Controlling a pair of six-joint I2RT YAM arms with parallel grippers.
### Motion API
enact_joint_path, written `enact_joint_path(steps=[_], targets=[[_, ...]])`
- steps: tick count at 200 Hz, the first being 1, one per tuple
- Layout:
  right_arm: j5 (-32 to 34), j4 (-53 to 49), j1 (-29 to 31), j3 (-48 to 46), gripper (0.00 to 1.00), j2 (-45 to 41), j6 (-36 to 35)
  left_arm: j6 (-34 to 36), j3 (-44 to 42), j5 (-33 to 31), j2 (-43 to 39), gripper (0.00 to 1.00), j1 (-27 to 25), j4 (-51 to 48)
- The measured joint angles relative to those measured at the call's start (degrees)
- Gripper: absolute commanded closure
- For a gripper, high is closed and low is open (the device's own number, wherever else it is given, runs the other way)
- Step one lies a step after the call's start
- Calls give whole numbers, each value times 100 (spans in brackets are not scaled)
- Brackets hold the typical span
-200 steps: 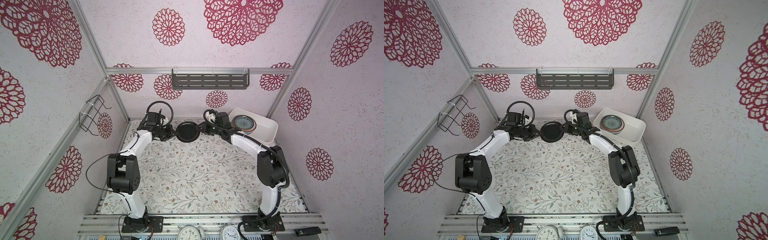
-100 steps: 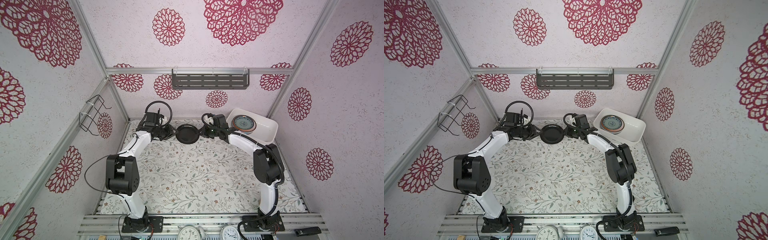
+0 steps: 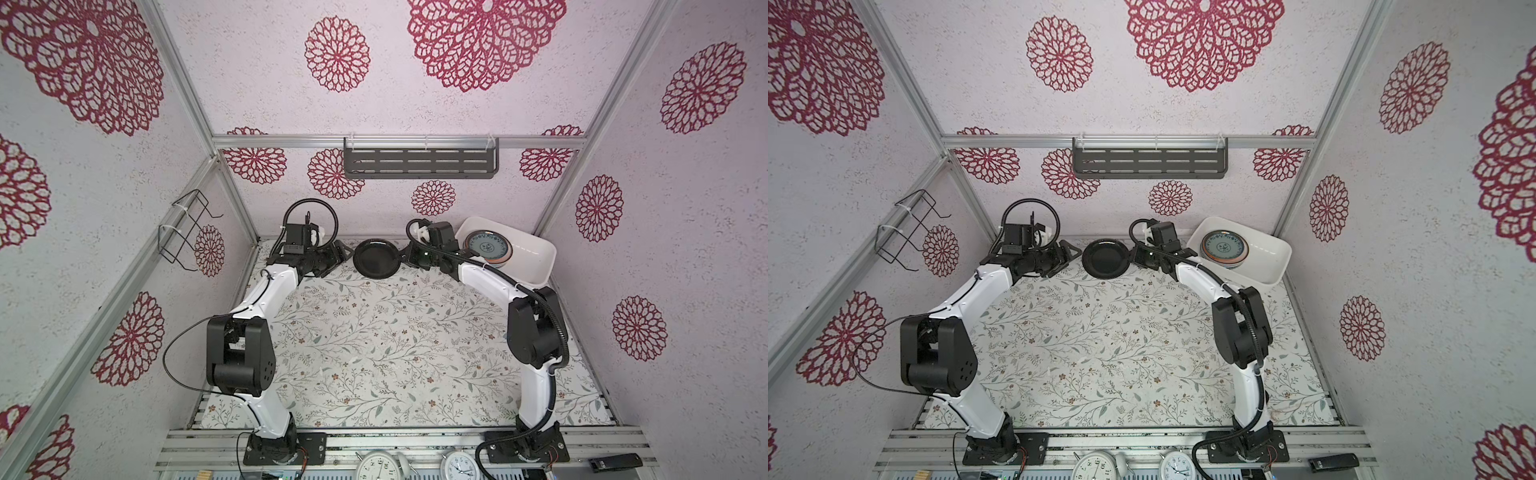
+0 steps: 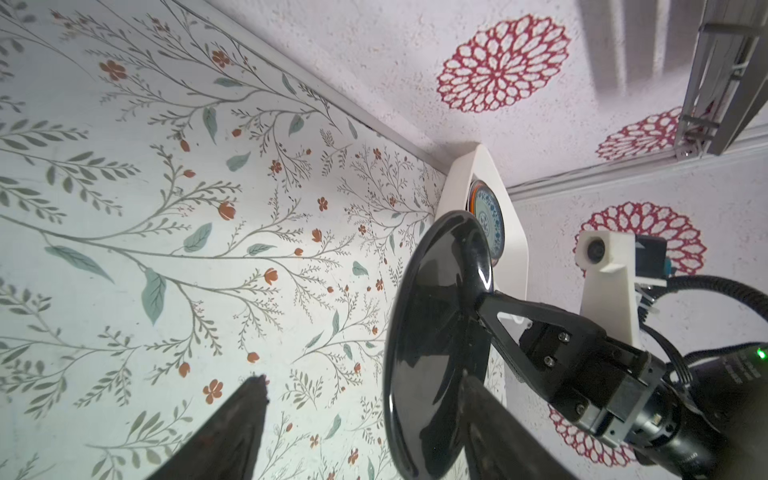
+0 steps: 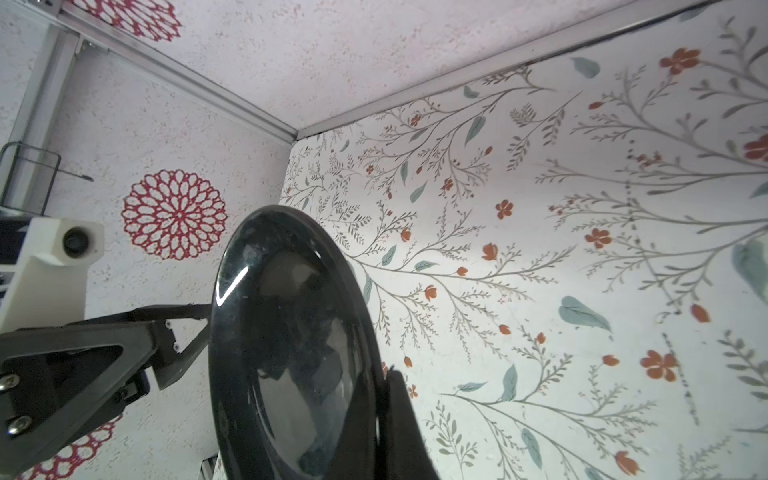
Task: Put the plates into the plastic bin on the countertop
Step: 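Grip the black plate's rim with the right gripper and release the left gripper, then carry the black plate with the right gripper and lower it onto the stack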
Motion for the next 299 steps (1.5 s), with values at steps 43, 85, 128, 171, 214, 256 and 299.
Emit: enact_joint_path(steps=[43, 85, 128, 171, 214, 256, 299], targets=[[203, 120, -619, 0, 100, 0, 55, -343, -380, -664, -450, 3, -2, 743], [553, 323, -1408, 0, 100, 7, 210, -455, -310, -1014, -472, 3, -2, 1189], [957, 352, -2094, 0, 100, 22, 310, -455, 0, -1193, -232, 3, -2, 1233], [1458, 533, -2603, -101, 100, 24, 588, -457, 393, -1329, 221, 3, -2, 1215], [1956, 546, -2935, -105, 100, 229, 758, -503, 522, -1482, 431, 3, -2, 1209], [2225, 129, -3126, 223, 100, 695, 767, -599, 721, -1580, 662, 3, 11, 1167], [2406, -348, -3163, 704, 100, 1064, 761, -656, 905, -1626, 837, 3, 22, 1108]])
